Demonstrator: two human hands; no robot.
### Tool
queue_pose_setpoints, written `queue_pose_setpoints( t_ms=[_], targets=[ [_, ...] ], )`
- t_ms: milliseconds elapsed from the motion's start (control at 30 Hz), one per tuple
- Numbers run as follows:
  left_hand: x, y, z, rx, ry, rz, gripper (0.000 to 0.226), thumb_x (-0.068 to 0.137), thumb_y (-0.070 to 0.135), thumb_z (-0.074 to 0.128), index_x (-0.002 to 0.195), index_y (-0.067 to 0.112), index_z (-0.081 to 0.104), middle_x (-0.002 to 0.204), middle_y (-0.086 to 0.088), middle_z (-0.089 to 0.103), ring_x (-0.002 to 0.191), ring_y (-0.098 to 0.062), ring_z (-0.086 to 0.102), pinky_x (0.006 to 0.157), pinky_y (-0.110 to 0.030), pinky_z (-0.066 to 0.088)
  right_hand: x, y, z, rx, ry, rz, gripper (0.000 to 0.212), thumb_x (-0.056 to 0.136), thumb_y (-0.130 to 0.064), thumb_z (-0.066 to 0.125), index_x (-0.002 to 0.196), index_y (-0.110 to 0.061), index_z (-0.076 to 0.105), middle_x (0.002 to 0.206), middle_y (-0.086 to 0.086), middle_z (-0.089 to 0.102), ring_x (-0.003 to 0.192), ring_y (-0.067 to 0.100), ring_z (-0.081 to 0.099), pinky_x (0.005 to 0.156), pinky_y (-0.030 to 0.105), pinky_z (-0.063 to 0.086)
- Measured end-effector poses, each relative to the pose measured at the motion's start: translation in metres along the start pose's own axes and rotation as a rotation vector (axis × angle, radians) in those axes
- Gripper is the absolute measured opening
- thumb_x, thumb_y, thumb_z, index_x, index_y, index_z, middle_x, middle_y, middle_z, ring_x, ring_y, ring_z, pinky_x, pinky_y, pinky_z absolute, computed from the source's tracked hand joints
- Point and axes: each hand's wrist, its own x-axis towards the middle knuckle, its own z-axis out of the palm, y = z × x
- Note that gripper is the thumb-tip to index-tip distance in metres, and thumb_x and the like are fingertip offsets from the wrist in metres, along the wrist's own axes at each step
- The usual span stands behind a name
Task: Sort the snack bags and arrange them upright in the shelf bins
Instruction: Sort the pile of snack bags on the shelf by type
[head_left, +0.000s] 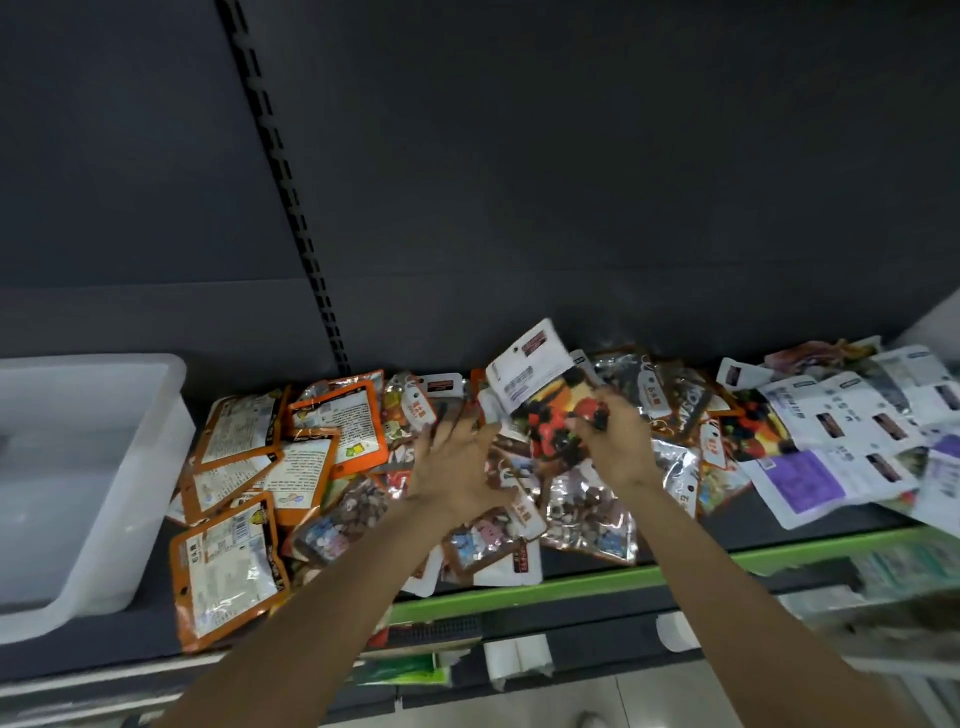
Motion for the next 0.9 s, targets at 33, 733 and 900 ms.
queue_pose_setpoints(
  t_ms=[33, 733, 900],
  targets=[
    [0.005, 0.014, -0.002, -0.014, 0.034, 0.014, 0.081, 0.083, 0.056, 0.059, 0.148, 0.029, 0.019, 0.155, -0.002, 0.02, 0.144, -0.024, 0.011, 0.117, -0.045, 0.006, 0.003, 0.007, -0.015, 0.054, 0.035, 0.019, 0.024, 0.087, -0.009, 0.065, 0.11, -0.006, 0.058, 0.102, 0.004, 0.063, 0.093, 0.013, 0.055, 0.08, 0.02, 0.039],
    [0.129, 0.245, 0.065, 0.207, -0.042, 0.136, 0.111, 0.073, 0.069, 0.059, 0.15, 0.029, -0.01, 0.158, -0.001, -0.008, 0.145, -0.027, -0.011, 0.116, -0.056, -0.001, 0.07, 0.212, -0.183, -0.842, -0.161, -0.26, 0.053, 0.095, -0.036, 0.047, 0.145, -0.027, 0.034, 0.159, 0.008, 0.009, 0.147, 0.028, 0.003, 0.119, 0.051, 0.008],
    [0.141, 0.248, 0.069, 0.366, -0.127, 0.106, 0.111, 0.071, 0.08, 0.049, 0.148, 0.032, -0.015, 0.155, 0.0, -0.027, 0.142, -0.028, -0.026, 0.11, -0.065, -0.006, 0.083, 0.23, -0.182, -1.007, -0.318, -0.306, 0.076, 0.087, -0.07, 0.033, 0.149, -0.04, 0.0, 0.157, 0.013, -0.015, 0.145, 0.033, -0.012, 0.116, 0.048, -0.001]
  ],
)
